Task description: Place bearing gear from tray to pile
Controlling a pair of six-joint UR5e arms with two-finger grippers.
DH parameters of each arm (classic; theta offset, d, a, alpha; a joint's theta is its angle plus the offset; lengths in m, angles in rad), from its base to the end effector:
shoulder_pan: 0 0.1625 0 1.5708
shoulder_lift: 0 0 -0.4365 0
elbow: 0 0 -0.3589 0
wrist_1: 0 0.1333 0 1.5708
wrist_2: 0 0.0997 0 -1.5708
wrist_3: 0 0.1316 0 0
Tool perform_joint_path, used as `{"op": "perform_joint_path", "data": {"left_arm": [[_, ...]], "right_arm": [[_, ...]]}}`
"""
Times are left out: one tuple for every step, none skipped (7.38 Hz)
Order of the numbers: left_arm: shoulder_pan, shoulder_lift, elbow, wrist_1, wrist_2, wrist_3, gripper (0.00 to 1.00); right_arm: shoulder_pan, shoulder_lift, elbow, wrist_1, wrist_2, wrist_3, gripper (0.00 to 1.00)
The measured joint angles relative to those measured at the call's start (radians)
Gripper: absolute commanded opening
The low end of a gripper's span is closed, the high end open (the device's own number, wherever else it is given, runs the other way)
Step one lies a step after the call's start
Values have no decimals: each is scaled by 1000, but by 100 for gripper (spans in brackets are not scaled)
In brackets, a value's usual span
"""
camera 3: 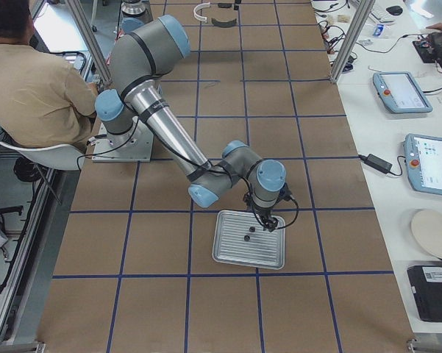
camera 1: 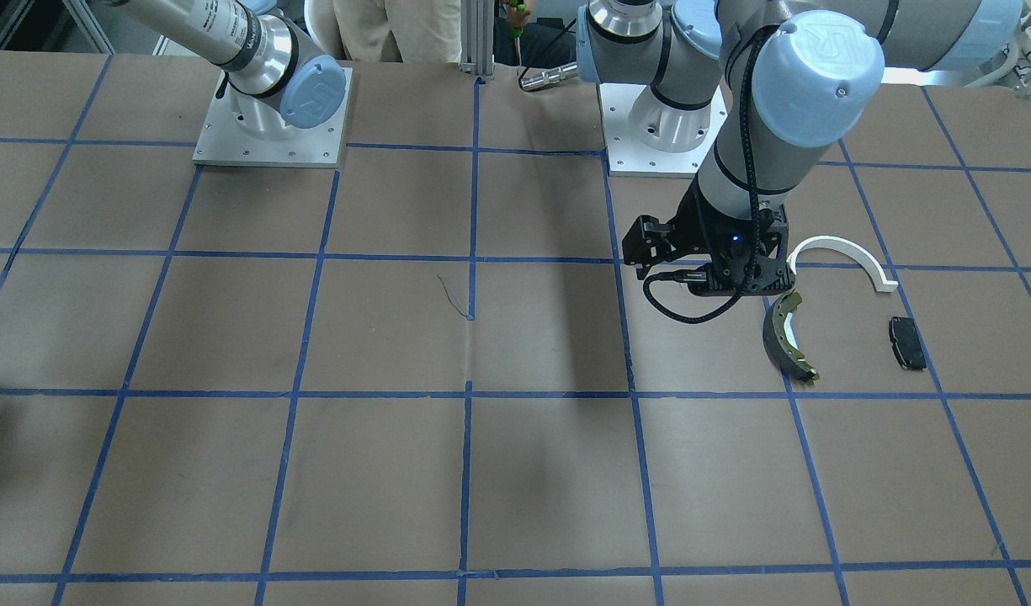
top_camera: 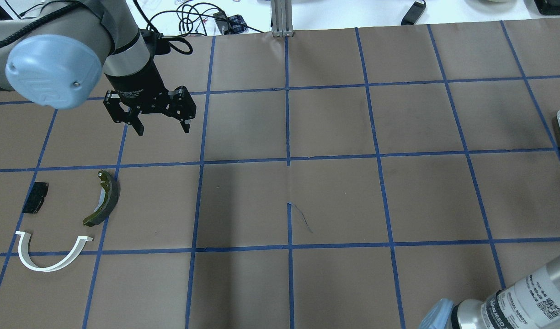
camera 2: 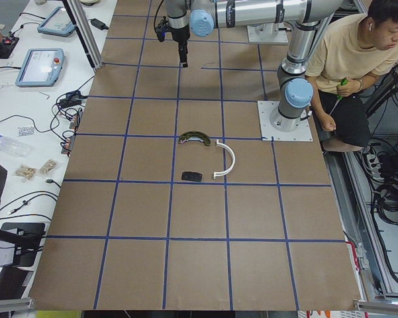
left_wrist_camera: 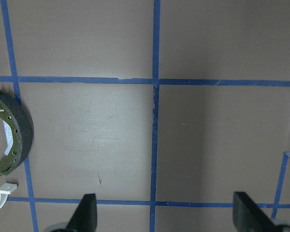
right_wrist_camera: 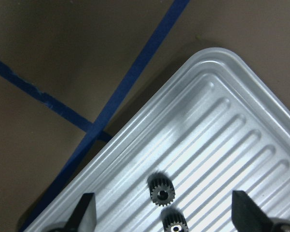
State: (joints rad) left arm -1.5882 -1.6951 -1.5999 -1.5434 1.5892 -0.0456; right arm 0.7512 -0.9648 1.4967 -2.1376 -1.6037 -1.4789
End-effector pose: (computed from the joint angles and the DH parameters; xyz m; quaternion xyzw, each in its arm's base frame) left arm -0.1394 -0.4888 0.3977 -0.0135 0.9979 0.0626 0.0112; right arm -0.3959 -0.5462 0.2113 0.3233 -0.9460 -0.0079 0.0227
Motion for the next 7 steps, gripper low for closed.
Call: {"op": "perform_joint_path", "data": {"left_arm": [[0, 0, 0, 1, 0, 1, 100], [-1, 0, 0, 1, 0, 1, 100], [0, 0, 0, 2, 0, 1, 100], [-1, 0, 0, 2, 0, 1, 100], [-2, 0, 0, 6, -1, -1, 100], [-7, -7, 1, 21, -4, -10, 100], [-19, -22, 1, 57, -8, -34, 100]], "right_arm": [[-3, 18, -1, -2, 1, -48, 96], [-5, 29, 0, -3, 2, -76, 96], [-7, 37, 0, -5, 1, -92, 93], [-8, 43, -1, -10, -2, -108, 85], [-10, 49, -1, -18, -3, -123, 85], [-12, 55, -1, -29, -5, -131, 79], [-15, 59, -1, -40, -6, -135, 67]]}}
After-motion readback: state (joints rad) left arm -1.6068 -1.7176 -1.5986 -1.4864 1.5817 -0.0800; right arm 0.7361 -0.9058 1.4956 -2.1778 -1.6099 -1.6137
